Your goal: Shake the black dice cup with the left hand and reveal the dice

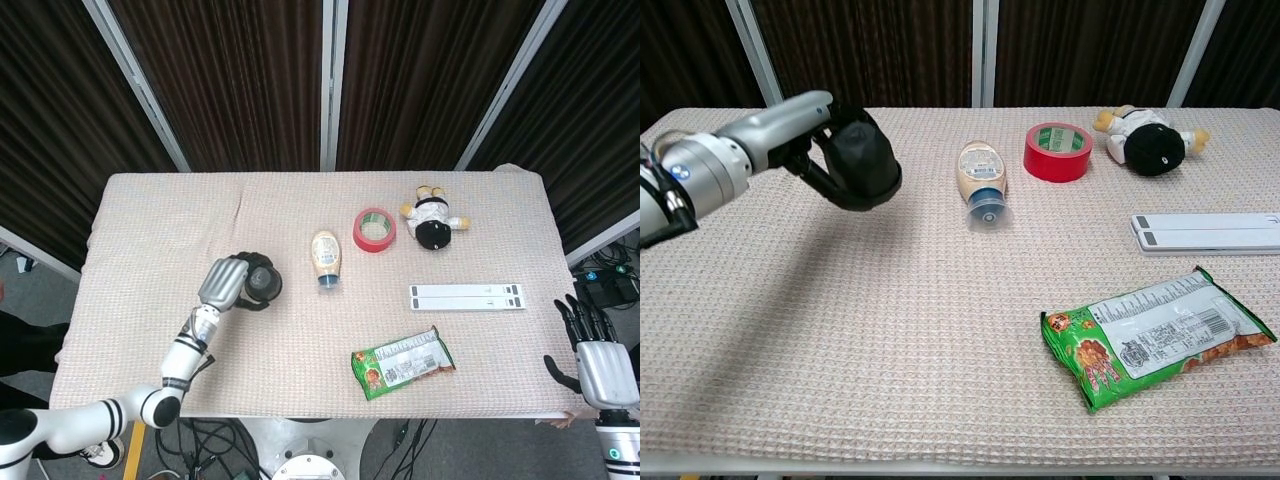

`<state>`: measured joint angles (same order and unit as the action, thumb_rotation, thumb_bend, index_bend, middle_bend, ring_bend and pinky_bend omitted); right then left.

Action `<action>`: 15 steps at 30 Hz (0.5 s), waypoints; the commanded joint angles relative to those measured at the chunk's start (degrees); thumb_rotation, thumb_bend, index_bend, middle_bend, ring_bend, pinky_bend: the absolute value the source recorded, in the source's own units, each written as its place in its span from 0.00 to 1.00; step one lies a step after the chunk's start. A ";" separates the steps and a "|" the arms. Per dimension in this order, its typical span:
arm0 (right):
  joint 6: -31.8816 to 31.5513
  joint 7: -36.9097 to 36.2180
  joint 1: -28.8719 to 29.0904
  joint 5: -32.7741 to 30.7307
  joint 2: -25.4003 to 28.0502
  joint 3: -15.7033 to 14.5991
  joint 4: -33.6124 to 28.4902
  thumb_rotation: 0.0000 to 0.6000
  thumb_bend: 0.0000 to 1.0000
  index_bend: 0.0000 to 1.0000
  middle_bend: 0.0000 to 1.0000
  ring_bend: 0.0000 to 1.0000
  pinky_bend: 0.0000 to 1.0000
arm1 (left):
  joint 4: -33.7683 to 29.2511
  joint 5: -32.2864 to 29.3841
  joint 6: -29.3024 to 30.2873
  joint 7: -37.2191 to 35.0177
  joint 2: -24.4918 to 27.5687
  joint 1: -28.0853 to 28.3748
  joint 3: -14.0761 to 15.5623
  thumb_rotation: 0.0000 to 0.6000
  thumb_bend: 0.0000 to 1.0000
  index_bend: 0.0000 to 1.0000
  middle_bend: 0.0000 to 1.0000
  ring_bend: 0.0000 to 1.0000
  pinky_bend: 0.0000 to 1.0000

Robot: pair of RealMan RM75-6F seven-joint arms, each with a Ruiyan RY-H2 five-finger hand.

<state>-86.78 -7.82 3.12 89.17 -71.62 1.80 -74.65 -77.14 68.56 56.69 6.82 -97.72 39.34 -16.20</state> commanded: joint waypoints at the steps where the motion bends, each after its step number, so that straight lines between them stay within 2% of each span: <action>1: -1.73 -0.30 -0.09 1.38 -0.29 0.00 0.14 1.00 0.20 0.00 0.00 0.00 0.04 | -5.06 0.34 2.95 5.49 4.78 2.00 -3.80 1.00 0.21 0.37 0.45 0.30 0.39; 7: -3.50 -1.39 -0.23 2.98 -0.49 -0.28 0.28 1.00 0.21 0.00 0.00 0.00 0.04 | -10.84 8.21 15.24 10.05 7.94 3.73 -9.64 1.00 0.21 0.37 0.45 0.30 0.39; 10: -3.67 -1.19 -0.25 3.22 -0.42 -0.39 0.04 1.00 0.21 0.00 0.00 0.00 0.04 | -11.08 7.69 17.63 9.53 7.28 4.51 -11.68 1.00 0.21 0.39 0.47 0.31 0.40; 12: -3.52 -1.25 -0.22 3.19 -0.46 -0.45 0.07 1.00 0.21 0.00 0.00 0.00 0.04 | -9.89 3.75 15.72 8.66 6.55 4.22 -11.18 1.00 0.21 0.39 0.47 0.31 0.40; 14: -3.22 -1.38 -0.17 3.02 -0.45 -0.50 0.12 1.00 0.21 0.00 0.00 0.00 0.04 | -8.36 -0.92 11.09 8.05 6.47 3.36 -8.61 1.00 0.21 0.39 0.47 0.31 0.40; 15: -3.05 -1.50 -0.17 2.86 -0.41 -0.50 0.14 1.00 0.21 0.00 0.00 0.00 0.04 | -7.05 -4.52 6.84 7.67 6.60 2.77 -6.40 1.00 0.21 0.39 0.47 0.31 0.40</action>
<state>-89.91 -9.25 2.94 92.10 -72.05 1.31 -74.53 -86.56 72.04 72.14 15.40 -91.02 42.98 -27.06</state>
